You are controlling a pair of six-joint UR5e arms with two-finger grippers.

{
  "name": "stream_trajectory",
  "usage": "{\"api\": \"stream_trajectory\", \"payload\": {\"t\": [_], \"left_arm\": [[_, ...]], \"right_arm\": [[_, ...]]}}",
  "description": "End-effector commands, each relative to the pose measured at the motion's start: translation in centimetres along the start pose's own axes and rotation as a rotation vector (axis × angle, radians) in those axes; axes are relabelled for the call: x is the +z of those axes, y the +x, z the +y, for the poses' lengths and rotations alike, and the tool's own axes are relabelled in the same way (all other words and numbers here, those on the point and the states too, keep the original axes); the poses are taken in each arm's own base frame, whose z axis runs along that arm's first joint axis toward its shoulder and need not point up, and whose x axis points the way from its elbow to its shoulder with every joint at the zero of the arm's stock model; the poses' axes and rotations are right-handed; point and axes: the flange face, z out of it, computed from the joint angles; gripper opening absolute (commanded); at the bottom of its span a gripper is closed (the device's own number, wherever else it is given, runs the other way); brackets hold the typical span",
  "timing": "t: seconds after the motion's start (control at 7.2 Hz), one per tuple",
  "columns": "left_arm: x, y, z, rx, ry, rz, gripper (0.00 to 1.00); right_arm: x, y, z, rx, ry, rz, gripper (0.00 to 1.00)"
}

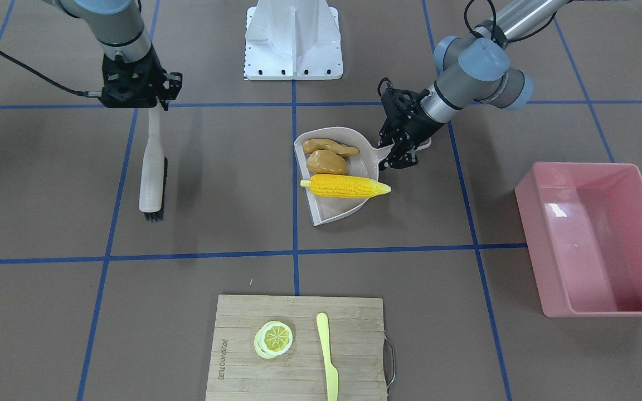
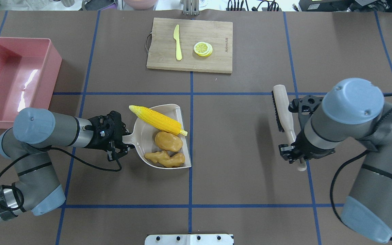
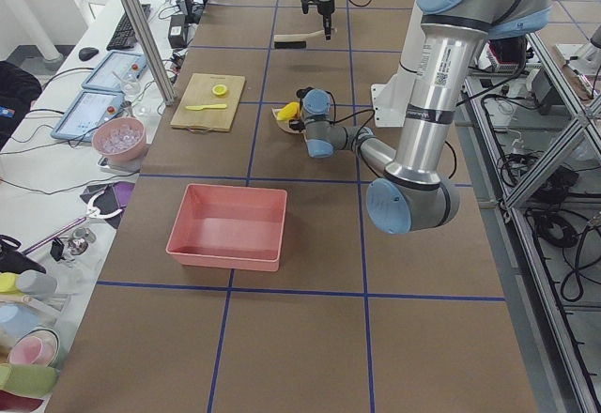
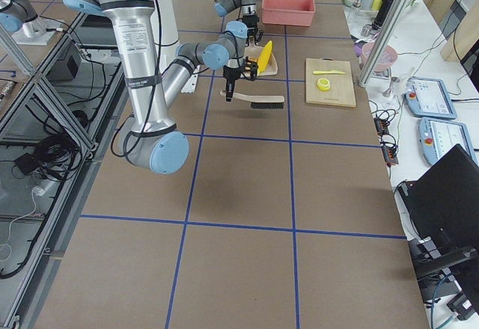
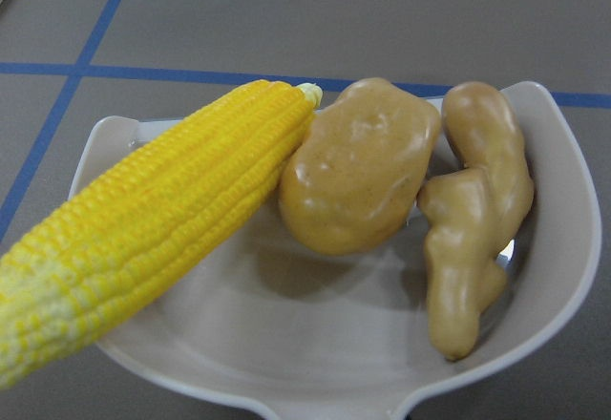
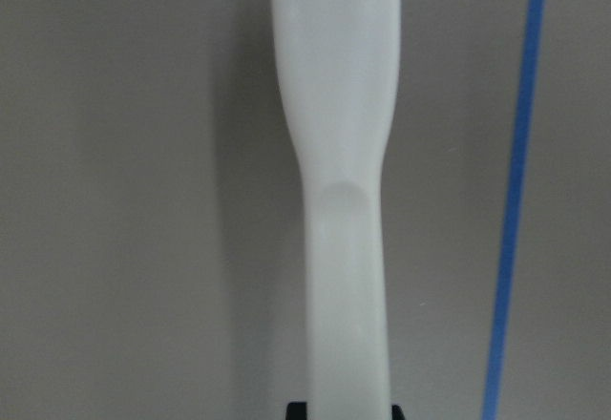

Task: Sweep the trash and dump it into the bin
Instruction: 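Withdraw the right gripper and set the brush down near its start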

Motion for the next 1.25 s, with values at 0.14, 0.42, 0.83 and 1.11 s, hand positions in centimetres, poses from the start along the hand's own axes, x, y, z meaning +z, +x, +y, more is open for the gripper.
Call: {"api": "stream_trajectory", "payload": {"t": [0.14, 0.42, 0.83, 1.11], "left_arm": [[-0.1, -0.1, -0.2, 0.001, 0.003, -0.002, 0.40], [-0.1, -0.1, -0.3, 0.002, 0.006, -0.002, 0.33], [-0.2, 0.0, -0.5, 0.004, 0.010, -0.001, 0.29], [-0.3, -0.1, -0.6, 0.001, 0.012, -0.002, 0.19]], "right_arm": [[-0.1, 11.0, 2.0, 0.031, -0.001, 0.003, 0.00], [3.1, 18.7, 4.2, -0.007, 0.019, -0.011, 0.00], [5.5, 25.1, 4.2, -0.002, 0.022, -0.050, 0.00], [6.9, 29.9, 4.1, -0.035, 0.025, -0.015, 0.00]]}}
